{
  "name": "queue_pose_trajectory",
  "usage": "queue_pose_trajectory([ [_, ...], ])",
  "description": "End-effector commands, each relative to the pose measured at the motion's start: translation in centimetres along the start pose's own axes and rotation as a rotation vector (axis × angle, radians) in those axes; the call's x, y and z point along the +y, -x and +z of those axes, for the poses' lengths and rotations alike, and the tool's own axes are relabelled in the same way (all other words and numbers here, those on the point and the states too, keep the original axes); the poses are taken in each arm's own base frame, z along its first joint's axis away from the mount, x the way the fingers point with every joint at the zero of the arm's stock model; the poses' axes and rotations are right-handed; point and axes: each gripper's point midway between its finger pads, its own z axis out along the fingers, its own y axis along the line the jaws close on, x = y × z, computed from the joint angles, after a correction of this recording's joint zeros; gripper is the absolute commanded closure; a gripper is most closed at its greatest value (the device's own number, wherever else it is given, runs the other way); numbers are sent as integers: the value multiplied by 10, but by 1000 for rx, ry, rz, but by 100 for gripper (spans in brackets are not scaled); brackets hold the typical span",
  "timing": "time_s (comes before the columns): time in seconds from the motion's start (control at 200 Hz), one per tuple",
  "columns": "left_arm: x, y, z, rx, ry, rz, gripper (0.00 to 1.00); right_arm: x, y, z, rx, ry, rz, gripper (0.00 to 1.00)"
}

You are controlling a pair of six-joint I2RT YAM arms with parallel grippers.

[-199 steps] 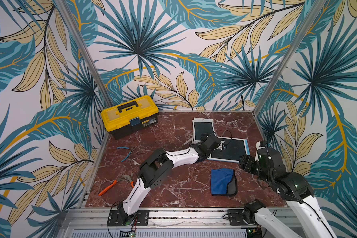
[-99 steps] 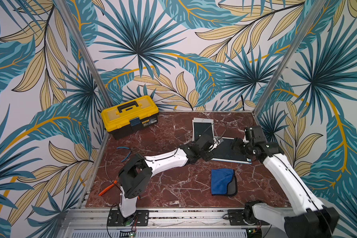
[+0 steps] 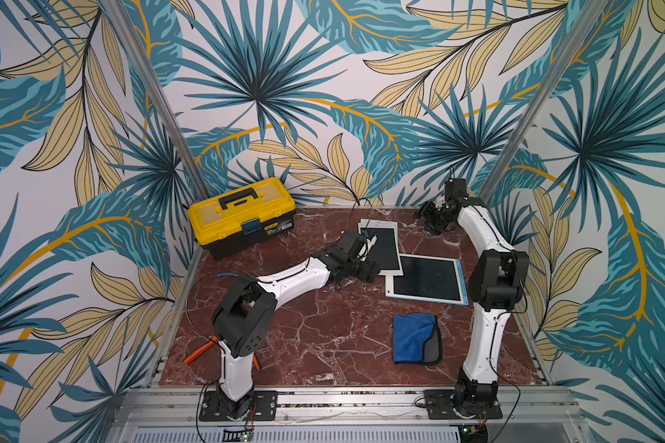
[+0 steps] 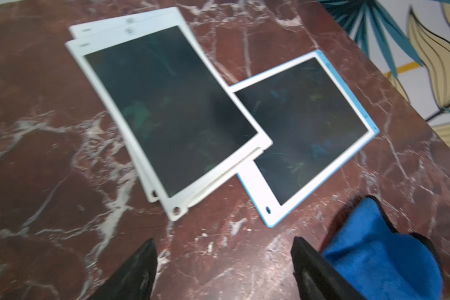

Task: Wipe the drawing tablet
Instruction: Adjust the drawing tablet at the center of the board.

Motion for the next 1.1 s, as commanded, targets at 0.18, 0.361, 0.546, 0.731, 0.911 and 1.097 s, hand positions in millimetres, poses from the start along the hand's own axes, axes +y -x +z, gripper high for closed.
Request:
queue_pose_trajectory([
  [0.18, 64, 31, 23, -27, 36, -201, 17, -1, -56, 79, 248, -41, -95, 31],
  [0.361, 84, 36, 12, -50, 75, -208, 17, -4, -78, 93, 293, -55, -119, 31],
  [0.546, 102, 34, -6, -62, 101, -239, 16, -3, -114, 91, 336, -30, -116, 31],
  [0.731, 107, 20, -9, -35, 99, -257, 16, -8, -144, 77, 347, 8, -93, 31],
  [0.911, 106, 14, -13, -28, 96, -264, 17, 10, -152, 79, 361, 38, -143, 31],
  [1.097, 103, 11, -25, -34, 99, -259, 17, 31, -151, 97, 396, 65, -145, 31],
])
